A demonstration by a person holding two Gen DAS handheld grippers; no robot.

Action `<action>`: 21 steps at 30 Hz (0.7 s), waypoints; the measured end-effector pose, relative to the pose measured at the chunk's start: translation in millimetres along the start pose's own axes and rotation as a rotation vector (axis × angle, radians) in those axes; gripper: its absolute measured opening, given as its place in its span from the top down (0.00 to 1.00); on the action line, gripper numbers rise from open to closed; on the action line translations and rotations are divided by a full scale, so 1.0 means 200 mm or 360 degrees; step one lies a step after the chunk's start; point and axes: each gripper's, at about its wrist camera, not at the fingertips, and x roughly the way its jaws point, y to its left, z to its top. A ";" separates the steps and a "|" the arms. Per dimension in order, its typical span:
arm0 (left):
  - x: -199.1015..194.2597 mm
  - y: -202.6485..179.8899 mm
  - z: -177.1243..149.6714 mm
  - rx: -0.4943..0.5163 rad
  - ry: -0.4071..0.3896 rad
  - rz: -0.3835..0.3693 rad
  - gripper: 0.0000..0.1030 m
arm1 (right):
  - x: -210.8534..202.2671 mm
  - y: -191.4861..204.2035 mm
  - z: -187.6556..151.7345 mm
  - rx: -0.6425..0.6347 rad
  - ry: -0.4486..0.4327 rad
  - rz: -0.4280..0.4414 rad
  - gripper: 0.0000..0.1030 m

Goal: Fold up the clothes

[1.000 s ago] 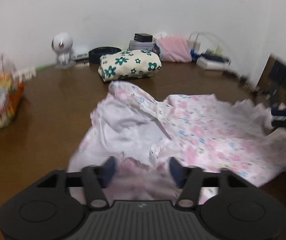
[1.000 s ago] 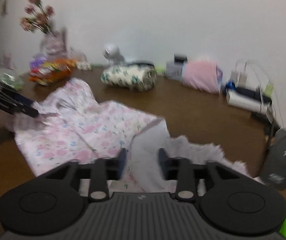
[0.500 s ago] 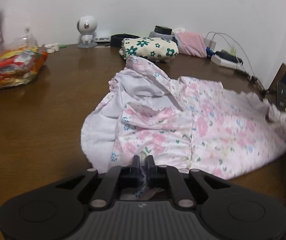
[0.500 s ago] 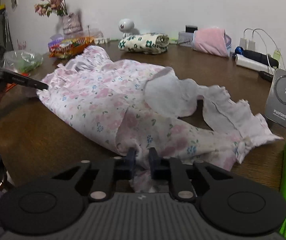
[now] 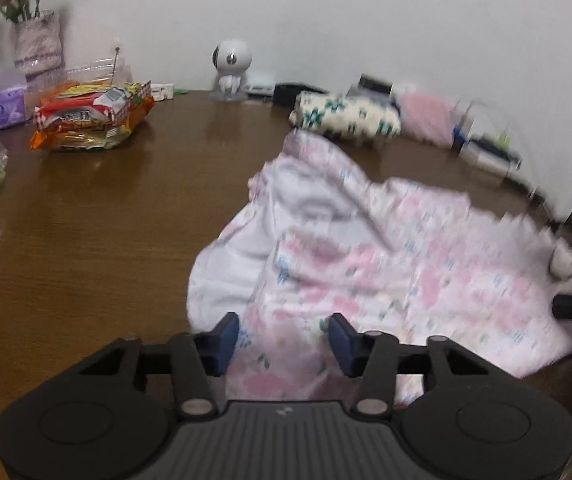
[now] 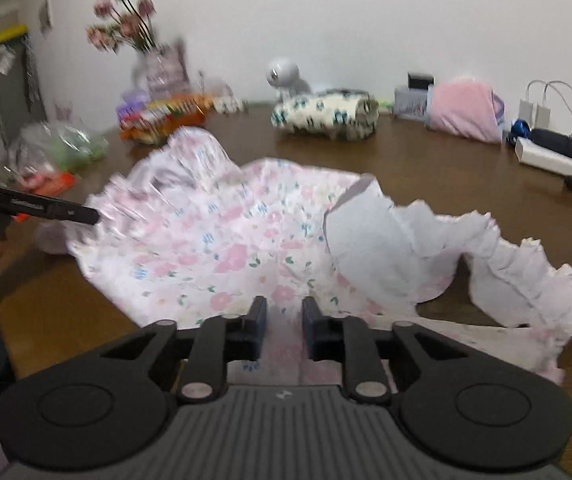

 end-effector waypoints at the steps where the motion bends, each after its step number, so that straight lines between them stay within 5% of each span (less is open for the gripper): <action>1: -0.02 0.01 -0.01 0.0014 0.0006 -0.0009 0.55 | 0.00 0.02 -0.01 -0.0022 0.0033 -0.0036 0.85; 4: -0.09 0.06 0.05 0.0012 -0.0005 -0.0044 0.51 | -0.06 0.02 -0.02 -0.0024 0.0066 -0.0031 0.83; 6: -0.09 0.09 0.20 0.0002 -0.0061 -0.0096 0.25 | -0.11 -0.03 0.08 0.0016 -0.0009 0.0003 0.72; 8: -0.05 0.09 0.39 0.0028 -0.0128 -0.0167 0.16 | -0.11 -0.11 0.23 0.0068 -0.0109 0.0007 0.60; 10: 0.09 0.09 0.57 0.0122 -0.0141 -0.0318 0.16 | -0.04 -0.18 0.36 0.0129 -0.0159 0.0032 0.54; 16: 0.57 0.10 0.79 0.0037 0.0100 -0.0373 0.17 | 0.36 -0.36 0.56 0.0345 -0.0081 0.0028 0.51; 17: 0.63 0.12 0.79 -0.0016 0.0146 -0.0375 0.19 | 0.43 -0.38 0.57 0.0384 -0.0057 0.0054 0.49; 19: 0.71 0.14 0.78 -0.0099 0.0210 -0.0406 0.40 | 0.57 -0.41 0.59 0.0420 0.0001 0.0061 0.49; 21: 0.72 0.15 0.75 -0.0119 0.0225 -0.0447 0.86 | 0.67 -0.40 0.60 0.0345 0.0047 -0.0018 0.49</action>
